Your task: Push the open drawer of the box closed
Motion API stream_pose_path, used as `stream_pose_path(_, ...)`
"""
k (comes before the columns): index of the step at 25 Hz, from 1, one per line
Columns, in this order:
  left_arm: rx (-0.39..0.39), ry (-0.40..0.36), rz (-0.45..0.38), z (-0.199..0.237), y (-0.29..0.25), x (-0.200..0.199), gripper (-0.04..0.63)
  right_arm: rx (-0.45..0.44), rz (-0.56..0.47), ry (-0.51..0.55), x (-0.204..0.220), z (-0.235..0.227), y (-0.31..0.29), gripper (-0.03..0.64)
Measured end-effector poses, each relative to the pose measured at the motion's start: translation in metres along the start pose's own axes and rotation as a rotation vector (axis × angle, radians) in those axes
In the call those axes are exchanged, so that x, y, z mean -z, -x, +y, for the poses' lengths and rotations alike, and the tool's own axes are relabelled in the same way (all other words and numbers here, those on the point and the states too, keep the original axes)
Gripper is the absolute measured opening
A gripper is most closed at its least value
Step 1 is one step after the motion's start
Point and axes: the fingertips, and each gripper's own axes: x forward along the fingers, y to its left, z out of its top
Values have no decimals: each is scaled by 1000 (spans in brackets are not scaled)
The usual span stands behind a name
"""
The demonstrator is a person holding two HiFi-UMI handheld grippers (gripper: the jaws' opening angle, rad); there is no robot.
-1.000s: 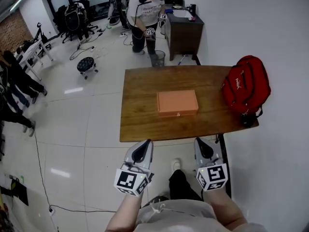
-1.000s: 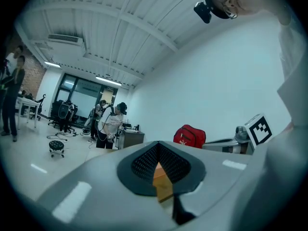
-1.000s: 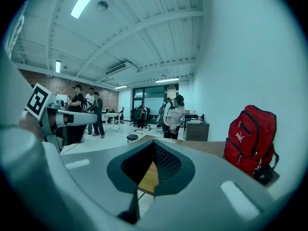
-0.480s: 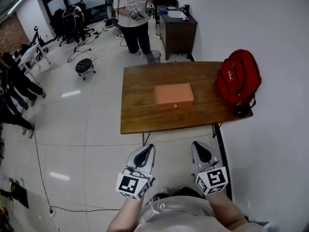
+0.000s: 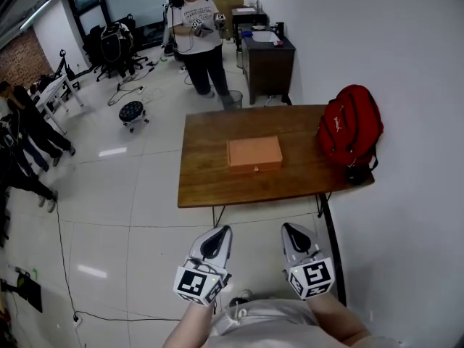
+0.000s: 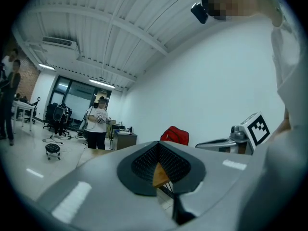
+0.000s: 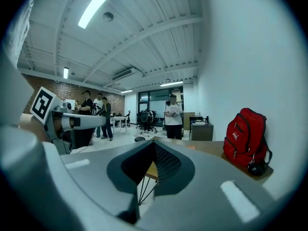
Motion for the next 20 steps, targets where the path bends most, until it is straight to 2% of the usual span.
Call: stream_pose_path(20, -13, -3, -3, -21, -6, 1, 6, -34, -17, -18, 1, -14, 14, 5)
